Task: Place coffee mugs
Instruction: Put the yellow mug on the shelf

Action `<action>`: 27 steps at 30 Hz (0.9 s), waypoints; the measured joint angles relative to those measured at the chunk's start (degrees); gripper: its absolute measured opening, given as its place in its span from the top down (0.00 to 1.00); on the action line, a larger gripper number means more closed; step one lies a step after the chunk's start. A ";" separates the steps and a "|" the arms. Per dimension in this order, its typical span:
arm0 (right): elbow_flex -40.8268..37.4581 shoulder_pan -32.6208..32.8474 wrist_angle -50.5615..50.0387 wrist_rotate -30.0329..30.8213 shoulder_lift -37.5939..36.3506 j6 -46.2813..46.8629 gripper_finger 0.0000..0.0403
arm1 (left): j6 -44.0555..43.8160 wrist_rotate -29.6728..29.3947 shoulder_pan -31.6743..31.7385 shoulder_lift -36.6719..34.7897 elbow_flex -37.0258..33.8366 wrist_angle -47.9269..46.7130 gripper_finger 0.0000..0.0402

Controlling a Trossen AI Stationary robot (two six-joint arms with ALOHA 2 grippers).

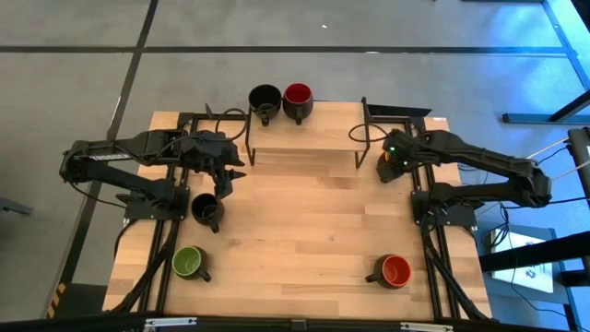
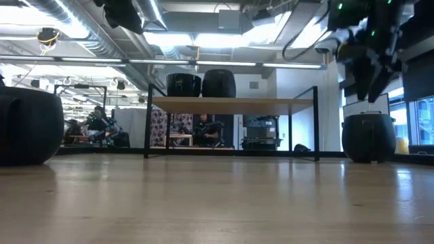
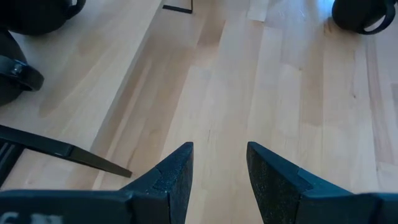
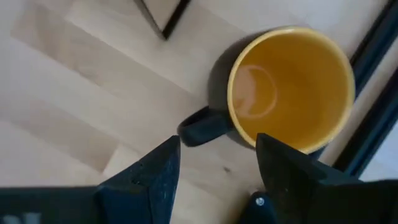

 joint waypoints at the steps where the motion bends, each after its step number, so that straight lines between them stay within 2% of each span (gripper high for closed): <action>1: -0.87 -0.71 0.64 0.18 0.50 -0.38 0.51 | 0.00 -0.16 0.00 0.00 0.00 0.02 0.64; 12: -3.60 -8.09 9.00 2.52 4.25 -8.34 0.51 | -0.11 -1.90 0.02 0.00 0.00 0.02 0.64; 20: -6.20 -11.15 9.97 -0.91 7.86 -13.41 0.52 | -0.20 -2.00 0.02 0.00 0.00 0.02 0.64; 23: -7.24 -11.08 11.23 -1.56 8.09 -13.94 0.58 | -0.20 -2.03 0.02 0.00 0.00 0.02 0.64; 27: -7.25 -11.06 11.76 -2.02 8.07 -14.86 0.75 | -0.20 -3.27 0.02 0.00 0.00 0.02 0.64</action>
